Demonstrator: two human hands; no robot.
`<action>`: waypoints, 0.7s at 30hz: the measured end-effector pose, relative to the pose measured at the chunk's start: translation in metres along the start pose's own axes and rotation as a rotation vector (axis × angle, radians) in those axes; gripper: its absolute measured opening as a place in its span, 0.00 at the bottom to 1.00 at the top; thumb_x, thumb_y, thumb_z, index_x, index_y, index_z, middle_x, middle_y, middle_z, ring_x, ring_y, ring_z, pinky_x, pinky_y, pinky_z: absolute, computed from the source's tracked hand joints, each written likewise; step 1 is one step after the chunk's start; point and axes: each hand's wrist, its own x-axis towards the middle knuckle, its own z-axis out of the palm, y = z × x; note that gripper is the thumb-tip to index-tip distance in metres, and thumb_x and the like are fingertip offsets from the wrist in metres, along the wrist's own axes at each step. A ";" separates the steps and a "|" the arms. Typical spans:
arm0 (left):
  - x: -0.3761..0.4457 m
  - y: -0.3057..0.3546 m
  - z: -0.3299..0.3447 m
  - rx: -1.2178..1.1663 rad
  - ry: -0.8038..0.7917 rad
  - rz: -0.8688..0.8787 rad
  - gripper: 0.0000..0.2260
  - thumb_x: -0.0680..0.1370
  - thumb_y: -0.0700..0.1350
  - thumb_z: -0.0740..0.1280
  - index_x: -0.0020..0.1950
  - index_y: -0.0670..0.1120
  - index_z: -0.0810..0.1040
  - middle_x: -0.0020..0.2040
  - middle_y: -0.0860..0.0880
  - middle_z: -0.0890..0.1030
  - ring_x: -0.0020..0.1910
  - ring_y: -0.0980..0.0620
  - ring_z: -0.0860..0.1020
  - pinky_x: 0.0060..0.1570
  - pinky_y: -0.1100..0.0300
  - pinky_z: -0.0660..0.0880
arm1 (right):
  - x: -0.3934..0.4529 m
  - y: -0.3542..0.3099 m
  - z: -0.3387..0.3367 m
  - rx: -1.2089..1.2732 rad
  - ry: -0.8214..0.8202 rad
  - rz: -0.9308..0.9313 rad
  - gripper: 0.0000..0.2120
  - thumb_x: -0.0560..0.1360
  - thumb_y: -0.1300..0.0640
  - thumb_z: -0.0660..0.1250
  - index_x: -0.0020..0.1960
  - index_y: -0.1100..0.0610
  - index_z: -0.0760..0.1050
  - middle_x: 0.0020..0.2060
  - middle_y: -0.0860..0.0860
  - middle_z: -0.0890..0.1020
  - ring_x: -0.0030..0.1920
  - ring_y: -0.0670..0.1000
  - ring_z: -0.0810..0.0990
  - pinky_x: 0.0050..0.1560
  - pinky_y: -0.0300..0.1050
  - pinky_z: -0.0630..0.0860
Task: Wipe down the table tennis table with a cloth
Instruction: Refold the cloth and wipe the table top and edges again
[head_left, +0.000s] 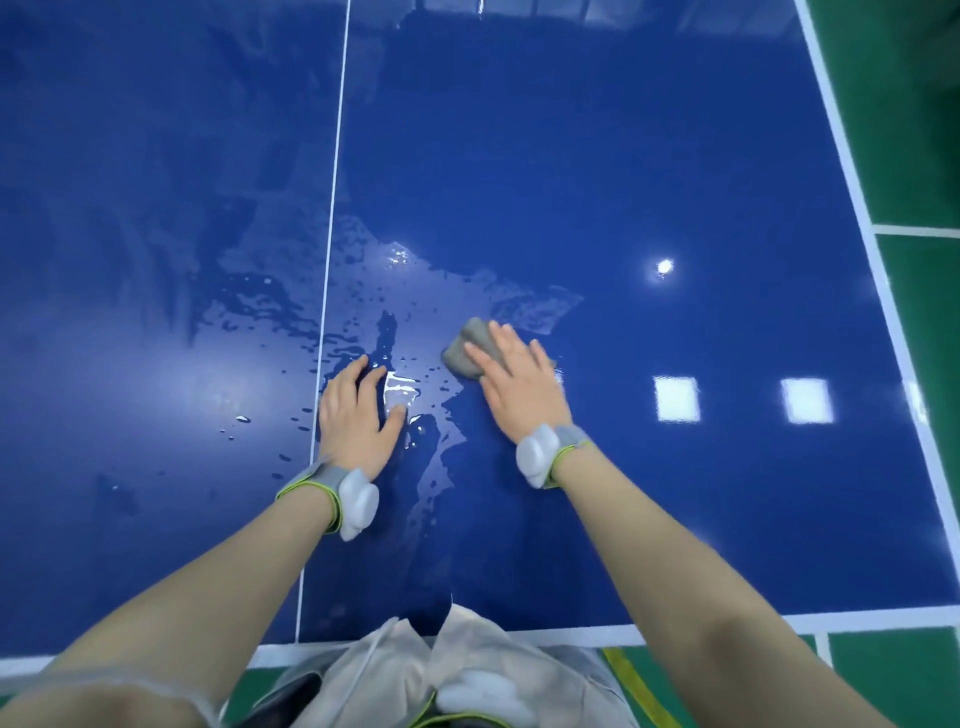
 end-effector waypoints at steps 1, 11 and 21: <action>0.000 -0.003 0.001 0.031 -0.047 0.018 0.29 0.74 0.56 0.56 0.73 0.43 0.61 0.75 0.45 0.55 0.74 0.46 0.51 0.71 0.57 0.42 | 0.005 0.012 -0.002 -0.014 0.010 0.054 0.22 0.78 0.55 0.51 0.70 0.50 0.70 0.72 0.56 0.67 0.71 0.56 0.67 0.68 0.55 0.65; -0.002 -0.012 0.003 0.222 -0.187 0.073 0.40 0.66 0.66 0.35 0.76 0.49 0.41 0.73 0.56 0.35 0.69 0.61 0.33 0.63 0.65 0.23 | 0.048 -0.028 -0.005 0.111 -0.008 0.297 0.25 0.83 0.53 0.49 0.78 0.50 0.47 0.77 0.55 0.43 0.77 0.54 0.41 0.73 0.56 0.40; -0.004 -0.014 0.006 0.216 -0.155 0.079 0.34 0.70 0.64 0.36 0.71 0.50 0.35 0.70 0.56 0.34 0.70 0.62 0.32 0.64 0.66 0.23 | 0.092 -0.008 -0.011 0.088 0.006 0.299 0.24 0.83 0.53 0.47 0.78 0.51 0.48 0.77 0.54 0.45 0.77 0.53 0.42 0.74 0.53 0.39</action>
